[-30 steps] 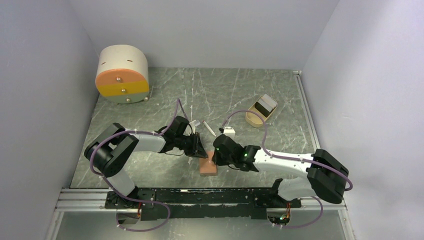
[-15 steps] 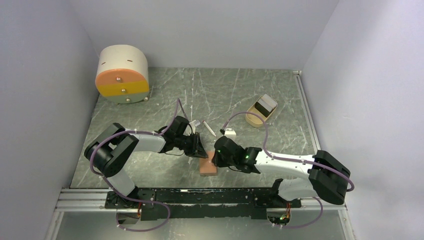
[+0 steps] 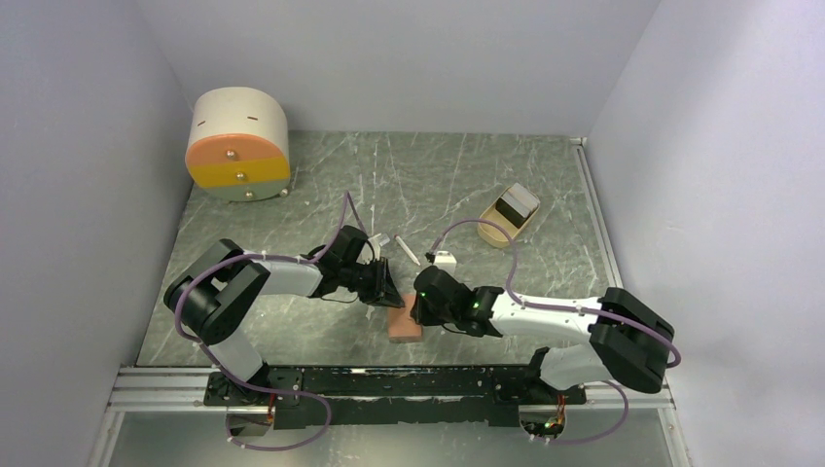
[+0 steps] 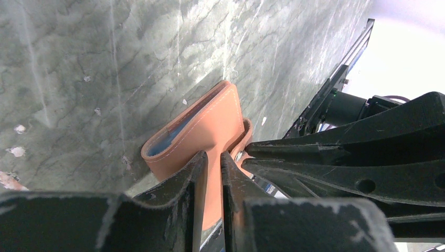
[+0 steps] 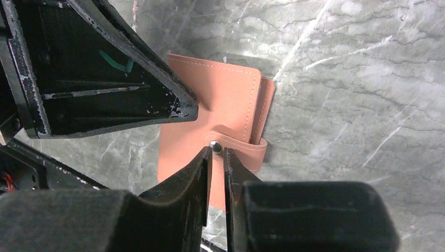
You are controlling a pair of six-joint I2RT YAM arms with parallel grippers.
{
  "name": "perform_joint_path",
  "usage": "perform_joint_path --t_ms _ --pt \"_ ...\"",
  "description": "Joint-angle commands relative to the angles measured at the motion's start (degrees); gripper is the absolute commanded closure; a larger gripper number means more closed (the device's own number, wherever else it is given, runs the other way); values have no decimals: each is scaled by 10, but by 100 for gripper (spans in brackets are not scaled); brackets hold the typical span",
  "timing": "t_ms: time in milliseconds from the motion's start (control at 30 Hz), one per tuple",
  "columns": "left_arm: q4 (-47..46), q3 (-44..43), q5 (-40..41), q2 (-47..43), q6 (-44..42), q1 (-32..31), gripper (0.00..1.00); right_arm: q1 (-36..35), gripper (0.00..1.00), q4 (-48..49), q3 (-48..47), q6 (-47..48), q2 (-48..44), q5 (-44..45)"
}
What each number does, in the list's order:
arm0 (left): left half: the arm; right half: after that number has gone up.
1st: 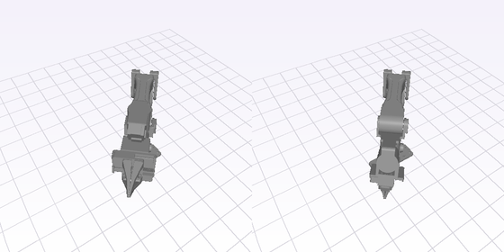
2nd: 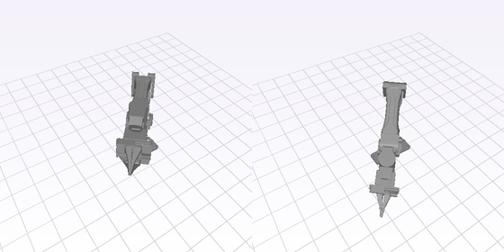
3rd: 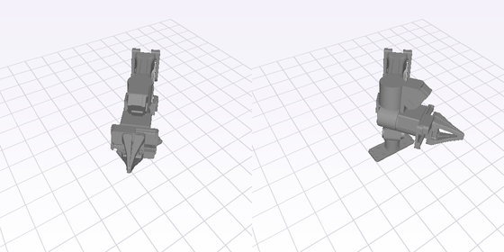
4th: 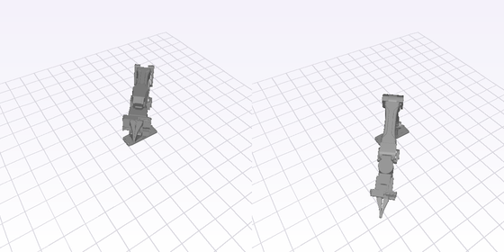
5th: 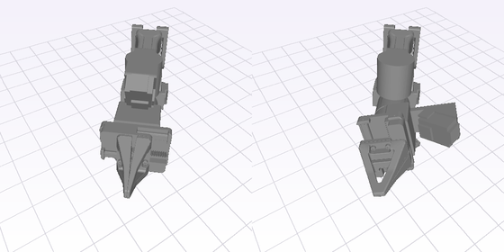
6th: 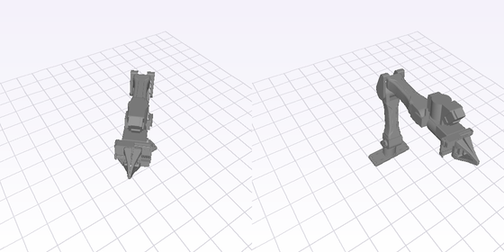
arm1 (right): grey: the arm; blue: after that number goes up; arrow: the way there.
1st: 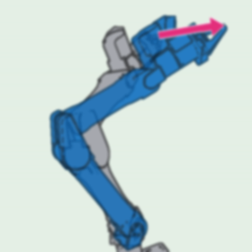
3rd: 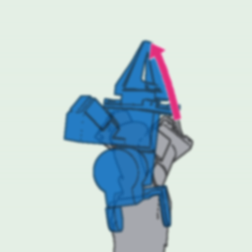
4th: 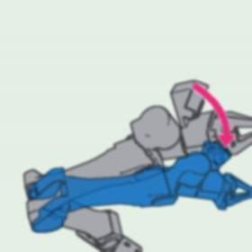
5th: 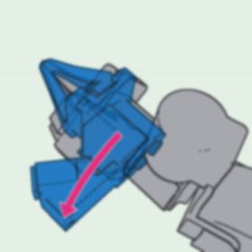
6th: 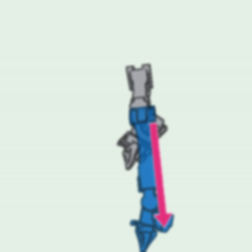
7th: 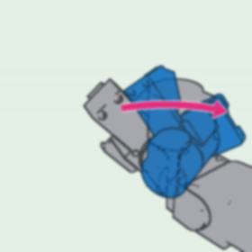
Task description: Put the credit cards into the card holder
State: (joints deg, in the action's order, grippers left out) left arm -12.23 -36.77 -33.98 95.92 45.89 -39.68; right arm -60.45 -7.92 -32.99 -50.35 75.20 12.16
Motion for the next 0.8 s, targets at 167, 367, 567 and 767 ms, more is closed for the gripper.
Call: perform_joint_path --t_ms 167,367,567,767 --pt "3 9 -7 8 -6 -4 78 -2 81 16 -7 2 15 3" --pt "2 10 -8 7 -6 -4 78 -3 82 19 -12 5 29 3" --pt "2 10 -9 6 -5 -4 78 -2 82 8 -24 9 39 11" --pt "2 11 -8 6 -5 -4 79 -2 86 -12 -29 10 45 23"
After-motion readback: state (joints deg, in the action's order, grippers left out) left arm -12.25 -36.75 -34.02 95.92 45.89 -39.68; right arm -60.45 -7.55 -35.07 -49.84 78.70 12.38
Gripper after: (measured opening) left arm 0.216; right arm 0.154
